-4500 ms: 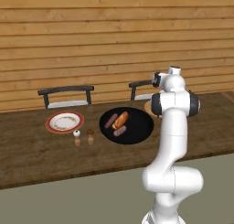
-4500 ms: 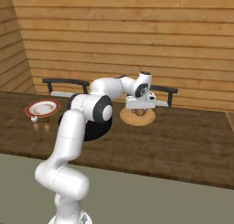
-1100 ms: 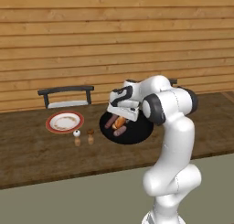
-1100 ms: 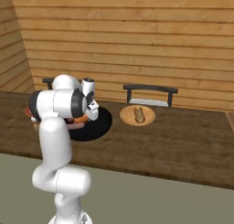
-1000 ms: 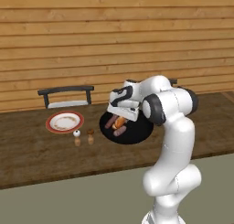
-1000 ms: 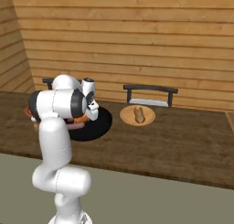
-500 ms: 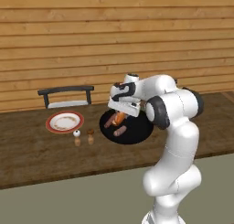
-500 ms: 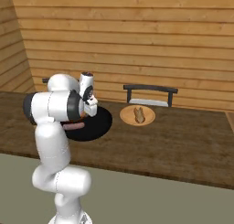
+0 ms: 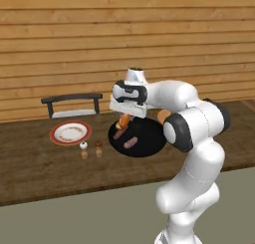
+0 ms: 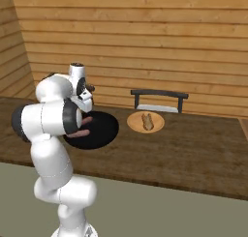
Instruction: Place one bun and one sausage from the bowl on each plate.
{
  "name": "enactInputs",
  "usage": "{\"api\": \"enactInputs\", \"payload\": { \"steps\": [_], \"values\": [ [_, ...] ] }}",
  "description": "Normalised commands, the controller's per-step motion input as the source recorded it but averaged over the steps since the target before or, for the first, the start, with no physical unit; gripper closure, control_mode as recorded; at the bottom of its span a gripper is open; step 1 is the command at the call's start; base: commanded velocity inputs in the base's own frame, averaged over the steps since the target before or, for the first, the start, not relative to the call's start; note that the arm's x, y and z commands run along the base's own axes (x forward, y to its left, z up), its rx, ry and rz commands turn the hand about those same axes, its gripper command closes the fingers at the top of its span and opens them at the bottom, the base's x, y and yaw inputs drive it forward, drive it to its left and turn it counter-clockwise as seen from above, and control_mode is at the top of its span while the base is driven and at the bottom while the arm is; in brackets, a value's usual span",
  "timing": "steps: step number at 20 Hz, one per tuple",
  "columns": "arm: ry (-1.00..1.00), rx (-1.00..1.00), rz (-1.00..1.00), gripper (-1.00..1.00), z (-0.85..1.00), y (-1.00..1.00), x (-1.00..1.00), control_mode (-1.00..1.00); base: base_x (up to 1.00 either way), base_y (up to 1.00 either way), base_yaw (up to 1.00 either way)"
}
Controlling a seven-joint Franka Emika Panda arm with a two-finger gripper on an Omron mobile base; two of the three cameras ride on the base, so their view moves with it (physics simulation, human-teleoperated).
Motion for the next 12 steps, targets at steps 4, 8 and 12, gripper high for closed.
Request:
{"api": "enactInputs", "payload": {
  "steps": [4,8,12],
  "values": [
    [0.01,-0.18,0.48,1.00,0.55,0.86,0.09,-1.00,0.00,0.00,0.00],
    [0.00,-0.19,0.55,1.00,0.51,0.88,0.11,-1.00,0.00,0.00,0.00],
    [-0.01,-0.13,0.49,1.00,0.19,0.76,0.00,-1.00,0.00,0.00,0.00]
  ]
}}
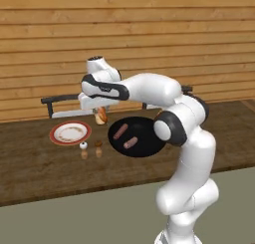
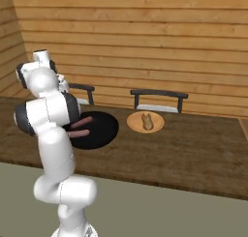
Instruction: Place one bun and one sausage from the bowl on each plate.
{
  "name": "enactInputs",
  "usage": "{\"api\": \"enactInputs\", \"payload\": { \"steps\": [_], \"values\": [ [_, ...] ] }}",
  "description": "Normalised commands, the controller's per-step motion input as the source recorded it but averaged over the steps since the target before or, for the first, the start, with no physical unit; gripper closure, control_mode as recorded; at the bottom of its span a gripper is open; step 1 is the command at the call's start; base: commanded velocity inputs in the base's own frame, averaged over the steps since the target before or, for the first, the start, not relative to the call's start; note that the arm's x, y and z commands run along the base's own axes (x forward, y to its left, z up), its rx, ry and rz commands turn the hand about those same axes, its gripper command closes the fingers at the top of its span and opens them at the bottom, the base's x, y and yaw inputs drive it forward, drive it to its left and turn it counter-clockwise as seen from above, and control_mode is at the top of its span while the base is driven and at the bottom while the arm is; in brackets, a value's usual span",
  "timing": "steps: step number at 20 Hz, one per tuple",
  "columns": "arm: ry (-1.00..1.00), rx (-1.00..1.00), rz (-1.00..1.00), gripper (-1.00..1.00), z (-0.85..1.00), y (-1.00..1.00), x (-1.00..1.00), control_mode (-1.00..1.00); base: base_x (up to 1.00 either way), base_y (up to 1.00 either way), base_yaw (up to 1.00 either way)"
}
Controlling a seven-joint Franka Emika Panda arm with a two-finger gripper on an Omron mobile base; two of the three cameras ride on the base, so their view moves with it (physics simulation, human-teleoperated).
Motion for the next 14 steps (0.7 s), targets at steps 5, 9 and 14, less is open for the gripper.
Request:
{"api": "enactInputs", "payload": {
  "steps": [5,9,14],
  "values": [
    [-0.11,0.00,0.43,1.00,-0.10,0.49,0.00,-1.00,0.00,0.00,0.00],
    [0.00,0.01,0.51,1.00,-0.57,0.32,0.52,-1.00,0.00,0.00,0.00],
    [-0.07,0.04,0.29,1.00,-0.49,0.07,0.10,-1.00,0.00,0.00,0.00]
  ]
}}
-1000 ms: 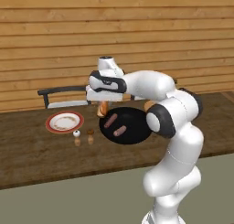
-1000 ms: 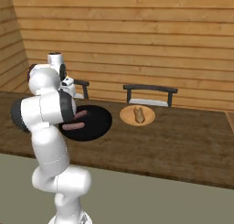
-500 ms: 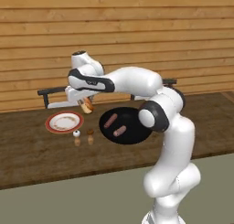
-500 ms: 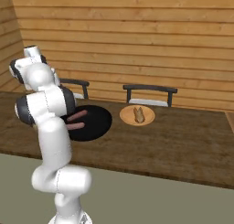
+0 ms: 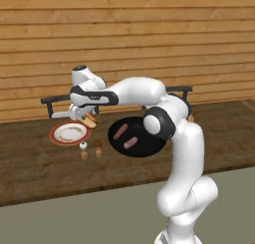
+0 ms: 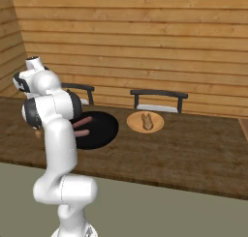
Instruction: Place one bun and one sausage from the bowl on each plate.
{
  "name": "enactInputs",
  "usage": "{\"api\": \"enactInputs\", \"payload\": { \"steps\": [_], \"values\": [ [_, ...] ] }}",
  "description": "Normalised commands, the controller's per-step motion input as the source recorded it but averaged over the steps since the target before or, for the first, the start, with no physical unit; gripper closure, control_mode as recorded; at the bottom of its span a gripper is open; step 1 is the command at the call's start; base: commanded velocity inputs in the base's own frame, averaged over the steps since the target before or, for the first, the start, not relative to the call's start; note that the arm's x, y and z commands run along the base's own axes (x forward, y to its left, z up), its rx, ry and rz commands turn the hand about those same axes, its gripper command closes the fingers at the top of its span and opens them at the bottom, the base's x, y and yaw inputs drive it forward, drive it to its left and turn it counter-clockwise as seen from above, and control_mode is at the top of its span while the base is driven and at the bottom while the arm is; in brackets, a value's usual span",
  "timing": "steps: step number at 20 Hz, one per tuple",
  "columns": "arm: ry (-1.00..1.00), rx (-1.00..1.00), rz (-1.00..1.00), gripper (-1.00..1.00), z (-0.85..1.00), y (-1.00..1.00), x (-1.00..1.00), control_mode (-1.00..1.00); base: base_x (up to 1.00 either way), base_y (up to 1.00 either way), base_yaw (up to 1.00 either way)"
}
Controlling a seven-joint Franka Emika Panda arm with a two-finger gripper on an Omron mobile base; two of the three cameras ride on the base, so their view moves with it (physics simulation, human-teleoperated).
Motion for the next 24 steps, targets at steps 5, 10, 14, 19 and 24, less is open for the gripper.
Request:
{"api": "enactInputs", "payload": {
  "steps": [5,10,14,19,24],
  "values": [
    [-0.02,0.07,0.22,1.00,-0.02,0.25,0.37,-1.00,0.00,0.00,0.00],
    [0.15,0.04,0.14,1.00,-0.14,0.40,0.14,-1.00,0.00,0.00,0.00],
    [0.31,0.00,0.05,1.00,-0.28,0.57,0.09,-1.00,0.00,0.00,0.00],
    [0.07,0.00,0.01,1.00,-0.36,0.25,0.00,-1.00,0.00,0.00,0.00],
    [-0.01,0.00,0.00,1.00,-0.34,0.00,0.00,-1.00,0.00,0.00,0.00]
  ]
}}
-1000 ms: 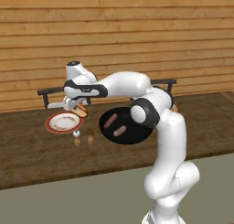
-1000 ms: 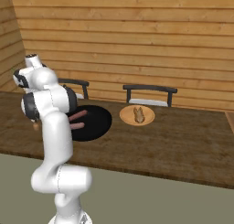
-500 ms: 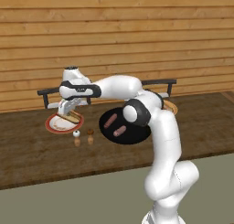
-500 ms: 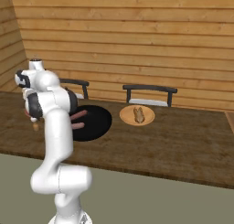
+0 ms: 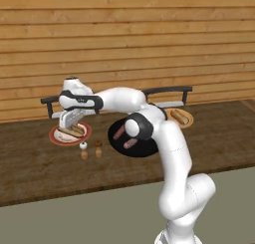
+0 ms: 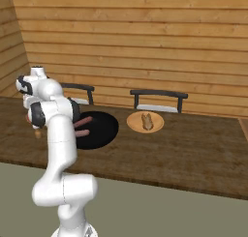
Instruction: Place one bun and one sausage from the bowl on each plate.
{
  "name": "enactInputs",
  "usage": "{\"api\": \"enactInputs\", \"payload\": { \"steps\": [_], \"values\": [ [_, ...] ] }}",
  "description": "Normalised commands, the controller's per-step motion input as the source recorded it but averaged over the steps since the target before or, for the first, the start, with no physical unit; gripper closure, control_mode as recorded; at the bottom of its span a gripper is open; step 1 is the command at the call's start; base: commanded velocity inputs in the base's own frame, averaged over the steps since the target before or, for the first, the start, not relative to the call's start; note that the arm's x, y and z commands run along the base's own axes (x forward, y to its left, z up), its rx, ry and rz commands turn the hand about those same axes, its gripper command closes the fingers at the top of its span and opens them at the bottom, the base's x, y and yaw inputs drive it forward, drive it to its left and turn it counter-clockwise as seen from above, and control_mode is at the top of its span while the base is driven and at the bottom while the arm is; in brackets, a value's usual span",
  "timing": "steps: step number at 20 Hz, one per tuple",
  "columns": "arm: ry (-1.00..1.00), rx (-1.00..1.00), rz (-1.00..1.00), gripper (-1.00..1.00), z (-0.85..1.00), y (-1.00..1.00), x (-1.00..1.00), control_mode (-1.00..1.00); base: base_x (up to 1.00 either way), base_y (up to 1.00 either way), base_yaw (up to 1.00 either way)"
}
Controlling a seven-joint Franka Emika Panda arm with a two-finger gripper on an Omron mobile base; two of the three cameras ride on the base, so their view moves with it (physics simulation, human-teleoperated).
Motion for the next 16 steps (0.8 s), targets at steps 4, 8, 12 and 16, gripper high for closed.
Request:
{"api": "enactInputs", "payload": {
  "steps": [4,8,12,16],
  "values": [
    [-0.04,0.00,0.00,1.00,-0.51,0.05,0.02,-1.00,0.00,0.00,0.00],
    [-0.11,0.00,0.00,1.00,0.00,0.11,0.31,-1.00,0.00,0.00,0.00],
    [-0.01,0.00,0.00,-1.00,0.06,0.00,0.16,-1.00,0.00,0.00,0.00],
    [0.00,0.00,0.00,-1.00,0.00,0.01,-0.04,-1.00,0.00,0.00,0.00]
  ]
}}
